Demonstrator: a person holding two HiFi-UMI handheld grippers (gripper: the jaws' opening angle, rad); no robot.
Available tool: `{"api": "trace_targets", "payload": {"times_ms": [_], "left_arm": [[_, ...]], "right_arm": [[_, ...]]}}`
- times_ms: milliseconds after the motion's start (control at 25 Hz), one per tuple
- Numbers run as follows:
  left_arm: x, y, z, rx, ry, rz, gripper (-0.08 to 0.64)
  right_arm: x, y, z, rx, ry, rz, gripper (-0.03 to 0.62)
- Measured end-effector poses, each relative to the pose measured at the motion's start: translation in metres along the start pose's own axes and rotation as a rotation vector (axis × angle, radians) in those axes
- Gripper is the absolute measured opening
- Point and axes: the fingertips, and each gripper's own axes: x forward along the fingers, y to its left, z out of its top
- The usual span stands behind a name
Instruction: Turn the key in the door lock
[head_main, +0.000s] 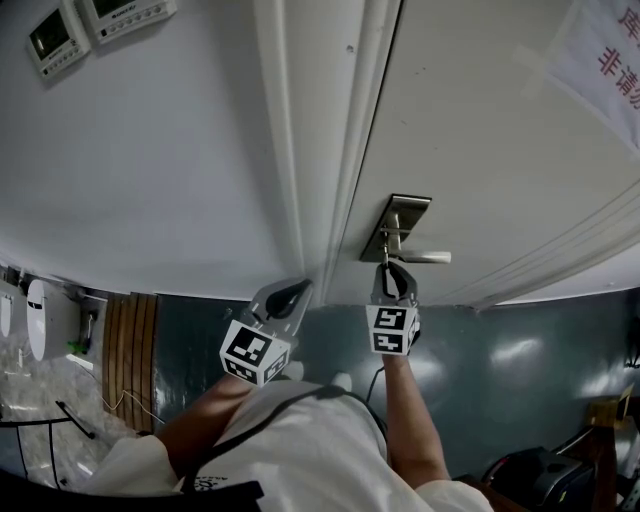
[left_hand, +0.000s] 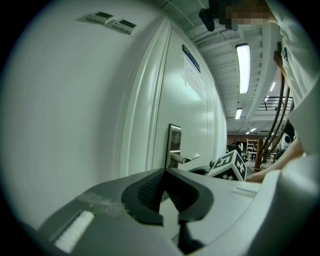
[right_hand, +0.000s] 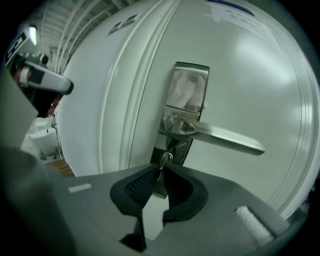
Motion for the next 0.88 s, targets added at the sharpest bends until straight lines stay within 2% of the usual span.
{"api": "trace_targets", "payload": {"times_ms": [320,440,560,640,760,880], "left_arm": [[-0.001,-0.002,0.0,-0.004,-0.005,-0.012,0.005],[-0.002,-0.003,0.0,-0.007,-0.006,-0.014,0.005],[-0.003,-0.005,0.0,-0.009,-0.009,-0.017,0.005],[-0.003,-0.008,-0.001,-0.011,-0.01,-0.021,0.005],[-0.004,-0.011,0.0,-0.012,-0.016,-0.024,0.005],[-0.004,-0.014,0.002,-0.01,-0.022,-0.026,0.005]], "right_arm": [[0.002,0.008,-0.002,-0.375,0.052,-0.047,0.035],[0.002,0.011,-0.003,-0.562,0.073,-0.056,0.036],[0.002,0.013,-0.005,-0.748,0.099,-0.037,0.038],[0.004,0.016,-0.012,-0.839,0.107,-0.011,0.04],[0.014,0.019,-0.03,-0.903,0.104,0.007,0.04],[0.008,0.016,-0.022,-0.902,0.126,-0.004,0.04]]}}
